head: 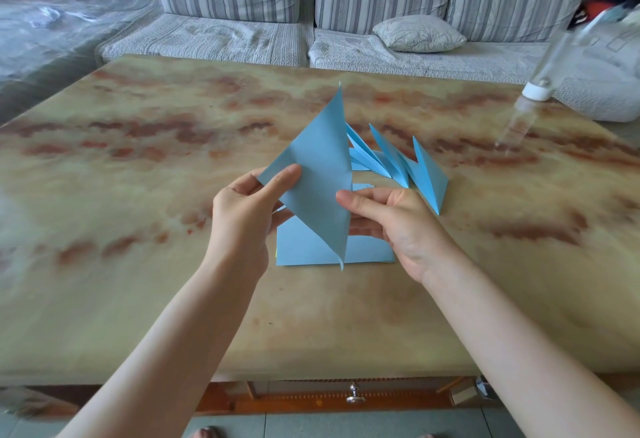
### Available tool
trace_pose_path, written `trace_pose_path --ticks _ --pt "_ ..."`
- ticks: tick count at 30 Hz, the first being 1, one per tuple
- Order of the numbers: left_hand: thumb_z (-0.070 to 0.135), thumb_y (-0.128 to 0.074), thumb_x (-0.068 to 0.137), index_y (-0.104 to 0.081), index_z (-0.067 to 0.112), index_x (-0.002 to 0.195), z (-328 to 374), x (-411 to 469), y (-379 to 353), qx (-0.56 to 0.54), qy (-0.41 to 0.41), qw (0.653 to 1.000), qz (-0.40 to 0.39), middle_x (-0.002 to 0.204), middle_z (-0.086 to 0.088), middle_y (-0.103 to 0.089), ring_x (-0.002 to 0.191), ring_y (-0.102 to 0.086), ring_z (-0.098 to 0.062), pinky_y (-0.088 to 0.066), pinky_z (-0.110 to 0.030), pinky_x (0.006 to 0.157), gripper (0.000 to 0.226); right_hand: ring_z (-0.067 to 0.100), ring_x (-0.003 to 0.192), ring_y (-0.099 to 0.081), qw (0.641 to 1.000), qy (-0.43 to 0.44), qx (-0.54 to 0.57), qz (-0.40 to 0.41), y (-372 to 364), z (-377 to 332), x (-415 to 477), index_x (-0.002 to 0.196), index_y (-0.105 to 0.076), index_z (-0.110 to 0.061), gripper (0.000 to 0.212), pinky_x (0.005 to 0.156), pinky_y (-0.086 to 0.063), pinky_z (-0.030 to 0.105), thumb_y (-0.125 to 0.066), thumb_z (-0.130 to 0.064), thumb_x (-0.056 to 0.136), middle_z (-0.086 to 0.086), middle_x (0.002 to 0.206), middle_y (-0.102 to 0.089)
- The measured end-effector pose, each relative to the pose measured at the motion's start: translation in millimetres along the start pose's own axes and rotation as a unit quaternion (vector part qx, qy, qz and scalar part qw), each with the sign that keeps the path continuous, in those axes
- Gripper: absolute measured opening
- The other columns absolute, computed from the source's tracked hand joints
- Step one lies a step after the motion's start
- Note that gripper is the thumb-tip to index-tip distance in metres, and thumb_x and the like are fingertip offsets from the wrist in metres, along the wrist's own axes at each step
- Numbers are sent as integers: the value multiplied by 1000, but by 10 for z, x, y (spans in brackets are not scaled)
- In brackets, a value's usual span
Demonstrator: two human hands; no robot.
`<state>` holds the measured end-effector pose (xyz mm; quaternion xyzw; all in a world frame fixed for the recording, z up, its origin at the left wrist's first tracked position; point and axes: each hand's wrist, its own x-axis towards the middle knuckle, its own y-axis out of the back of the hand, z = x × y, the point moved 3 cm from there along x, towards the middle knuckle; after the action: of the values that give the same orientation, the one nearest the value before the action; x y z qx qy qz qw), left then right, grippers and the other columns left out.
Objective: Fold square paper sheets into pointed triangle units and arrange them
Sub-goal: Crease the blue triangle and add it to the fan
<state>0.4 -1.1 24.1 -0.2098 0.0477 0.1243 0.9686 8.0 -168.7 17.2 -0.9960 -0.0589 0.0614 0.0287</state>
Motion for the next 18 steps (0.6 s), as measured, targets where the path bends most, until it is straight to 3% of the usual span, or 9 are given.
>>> trace_pose_path --ticks 6,10,18 --pt "12 -72 82 -69 11 85 14 7 15 -3 -6 1000 15 79 -2 -73 64 -68 -10 -51 -16 55 5 20 81 -71 999 -17 -12 -27 -16 28 -16 92 -74 -2 27 75 -57 26 -71 -25 79 12 91 -75" --pt "12 -73 81 -68 11 84 3 17 23 4 -8 1000 19 81 -3 -72 65 -68 -11 -51 -17 56 5 19 76 -70 1000 -8 -23 -15 -5 26 -6 86 -73 -3 13 73 -57 24 -70 -15 83 12 87 -75" --pt "10 -72 82 -67 10 84 38 20 40 -13 -18 999 38 76 0 -72 61 -67 -9 -51 -16 55 5 31 93 -70 998 -26 -33 -46 -26 55 -8 97 -73 2 28 85 -57 33 -72 -21 81 16 93 -74"
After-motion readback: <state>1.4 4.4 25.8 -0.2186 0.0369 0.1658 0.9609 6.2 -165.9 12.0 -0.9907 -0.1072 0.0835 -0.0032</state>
